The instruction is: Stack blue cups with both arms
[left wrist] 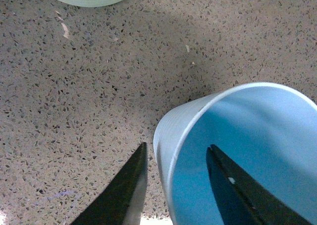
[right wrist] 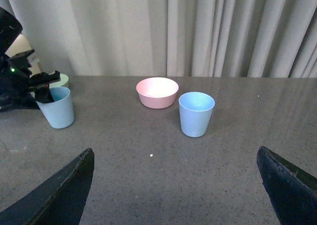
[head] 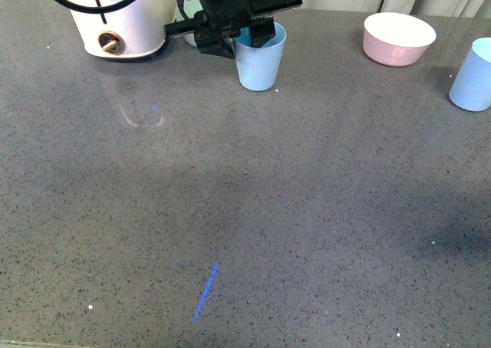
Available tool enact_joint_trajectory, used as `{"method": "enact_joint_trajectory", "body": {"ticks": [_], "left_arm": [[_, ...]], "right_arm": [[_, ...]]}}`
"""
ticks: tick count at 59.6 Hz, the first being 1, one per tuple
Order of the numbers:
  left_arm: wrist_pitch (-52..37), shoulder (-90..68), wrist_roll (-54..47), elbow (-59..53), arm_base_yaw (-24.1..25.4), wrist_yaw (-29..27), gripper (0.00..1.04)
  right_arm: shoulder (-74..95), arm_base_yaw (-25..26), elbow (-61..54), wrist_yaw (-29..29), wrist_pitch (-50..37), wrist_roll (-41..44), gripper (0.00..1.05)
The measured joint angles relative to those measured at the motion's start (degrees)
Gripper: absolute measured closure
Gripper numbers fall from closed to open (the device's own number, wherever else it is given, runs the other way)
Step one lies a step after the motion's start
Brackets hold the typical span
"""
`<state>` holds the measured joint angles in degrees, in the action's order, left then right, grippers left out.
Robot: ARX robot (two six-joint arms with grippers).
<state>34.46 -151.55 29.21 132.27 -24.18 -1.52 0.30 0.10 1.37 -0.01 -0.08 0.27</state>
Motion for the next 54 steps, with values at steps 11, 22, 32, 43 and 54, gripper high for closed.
{"method": "enact_joint_trajectory", "body": {"ticks": [11, 22, 32, 43, 54], "left_arm": [[-0.6, 2.0, 2.4, -4.5, -0.6, -0.2, 1.03], [2.7, 2.7, 5.5, -3.1, -1.4, -0.9, 1.03], [2.5, 4.8, 7.1, -3.3, -2.1, -1.9, 1.03], [-2.8, 13.7, 7.4, -15.8, -4.9, -2.7, 1.03], [-6.9, 19.1, 7.6, -28.6, -9.7, -3.1, 1.03]], "right_arm": [[0.0, 0.0, 0.0, 0.0, 0.0, 0.0, 0.09], [0.0, 0.0, 0.0, 0.0, 0.0, 0.0, 0.09], [0.0, 0.0, 0.0, 0.0, 0.0, 0.0, 0.09], [0.0, 0.0, 0.0, 0.0, 0.0, 0.0, 0.09], [0.0, 0.0, 0.0, 0.0, 0.0, 0.0, 0.09]]}}
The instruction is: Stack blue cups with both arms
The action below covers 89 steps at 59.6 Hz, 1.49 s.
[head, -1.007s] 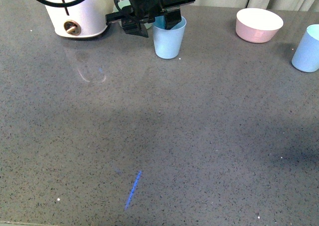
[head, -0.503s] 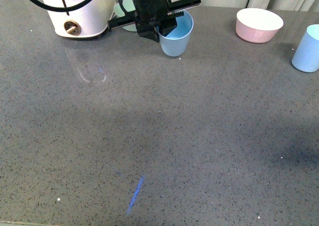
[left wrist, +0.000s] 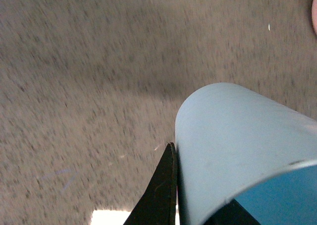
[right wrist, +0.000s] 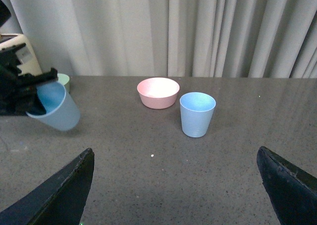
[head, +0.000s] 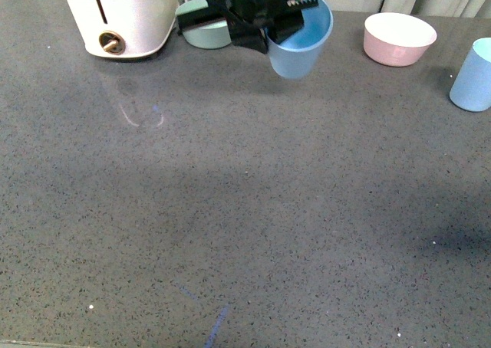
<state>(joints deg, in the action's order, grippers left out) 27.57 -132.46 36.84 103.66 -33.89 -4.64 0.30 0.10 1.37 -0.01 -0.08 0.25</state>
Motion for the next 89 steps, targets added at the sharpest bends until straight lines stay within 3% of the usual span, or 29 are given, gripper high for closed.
{"method": "enact_joint_trajectory", "body": {"ticks": [15, 54, 60, 65, 79, 87, 89], "left_arm": [[-0.7, 0.0, -1.2, -5.8, -6.3, -1.2, 1.03], [2.1, -4.0, -3.6, -0.4, -6.5, -2.9, 1.02], [2.1, -4.0, -4.1, -0.8, -6.5, -3.2, 0.88], [2.1, -4.0, -4.4, -0.8, -6.5, -3.1, 0.70], [2.8, -4.0, -4.7, 0.6, -6.5, -3.1, 0.38], [2.9, -4.0, -5.0, 1.9, -6.6, -3.2, 0.10], [2.9, -4.0, -5.5, 2.1, -6.6, -3.2, 0.08]], "right_arm": [[0.0, 0.0, 0.0, 0.0, 0.0, 0.0, 0.09], [0.0, 0.0, 0.0, 0.0, 0.0, 0.0, 0.09], [0.0, 0.0, 0.0, 0.0, 0.0, 0.0, 0.09], [0.0, 0.0, 0.0, 0.0, 0.0, 0.0, 0.09], [0.0, 0.0, 0.0, 0.0, 0.0, 0.0, 0.09], [0.0, 0.0, 0.0, 0.0, 0.0, 0.0, 0.09], [0.0, 0.0, 0.0, 0.0, 0.0, 0.0, 0.09]]}}
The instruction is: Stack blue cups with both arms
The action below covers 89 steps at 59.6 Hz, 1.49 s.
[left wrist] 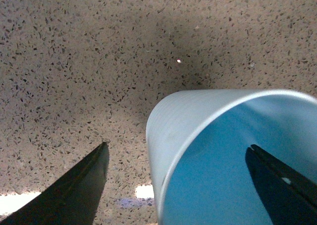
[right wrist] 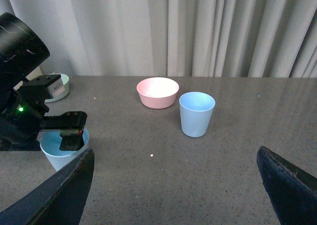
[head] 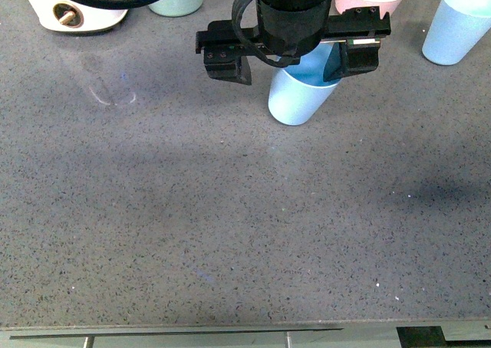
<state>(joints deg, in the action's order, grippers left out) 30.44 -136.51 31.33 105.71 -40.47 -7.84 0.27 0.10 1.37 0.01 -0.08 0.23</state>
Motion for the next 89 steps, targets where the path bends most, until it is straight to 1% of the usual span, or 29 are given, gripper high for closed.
{"method": "enact_joint_trajectory", "body": {"ticks": [2, 29, 62, 67, 76, 79, 89], "left_arm": [[0.0, 0.0, -0.1, 0.2, 0.0, 0.0, 0.09], [-0.4, 1.0, -4.1, 1.4, 0.5, -0.2, 0.09], [-2.1, 7.5, -8.0, -3.1, 3.8, -0.7, 0.09], [-3.0, 9.3, -8.7, -5.2, 4.0, -0.8, 0.09], [-7.4, 14.8, -11.2, -11.0, 4.9, -2.1, 0.09], [-10.2, 17.2, -12.8, -12.8, 5.4, -3.0, 0.09], [-18.6, 24.2, -18.1, -18.1, 8.4, -3.3, 0.09]], "right_arm": [[0.0, 0.0, 0.0, 0.0, 0.0, 0.0, 0.09], [0.0, 0.0, 0.0, 0.0, 0.0, 0.0, 0.09], [0.0, 0.0, 0.0, 0.0, 0.0, 0.0, 0.09], [0.0, 0.0, 0.0, 0.0, 0.0, 0.0, 0.09], [0.0, 0.0, 0.0, 0.0, 0.0, 0.0, 0.09], [0.0, 0.0, 0.0, 0.0, 0.0, 0.0, 0.09], [0.0, 0.0, 0.0, 0.0, 0.0, 0.0, 0.09]]}}
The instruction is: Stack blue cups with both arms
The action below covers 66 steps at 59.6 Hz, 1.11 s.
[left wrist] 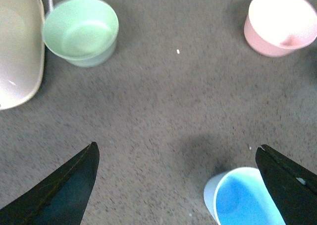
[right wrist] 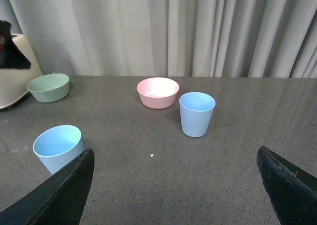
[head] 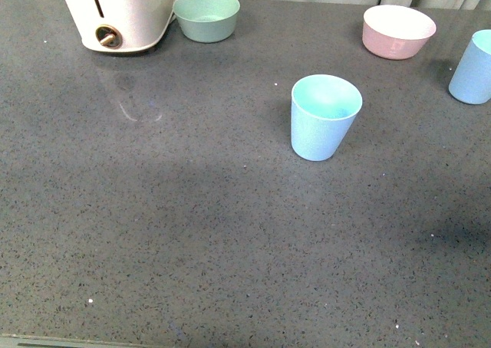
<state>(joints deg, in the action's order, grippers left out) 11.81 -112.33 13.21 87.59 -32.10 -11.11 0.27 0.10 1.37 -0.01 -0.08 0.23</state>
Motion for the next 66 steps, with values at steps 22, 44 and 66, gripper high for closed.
{"method": "enact_joint_trajectory", "body": {"ticks": [22, 44, 66], "left_arm": [[-46.7, 40.7, -12.2, -54.7, 21.8, 0.6, 0.69], [-27.8, 87.4, -12.7, -78.9, 30.9, 10.8, 1.03], [-25.3, 94.8, -12.7, -83.5, 31.9, 11.1, 1.03]], "right_arm": [[0.0, 0.0, 0.0, 0.0, 0.0, 0.0, 0.09], [-0.1, 0.0, 0.0, -0.2, 0.0, 0.0, 0.09], [-0.1, 0.0, 0.0, 0.0, 0.0, 0.0, 0.09]]}}
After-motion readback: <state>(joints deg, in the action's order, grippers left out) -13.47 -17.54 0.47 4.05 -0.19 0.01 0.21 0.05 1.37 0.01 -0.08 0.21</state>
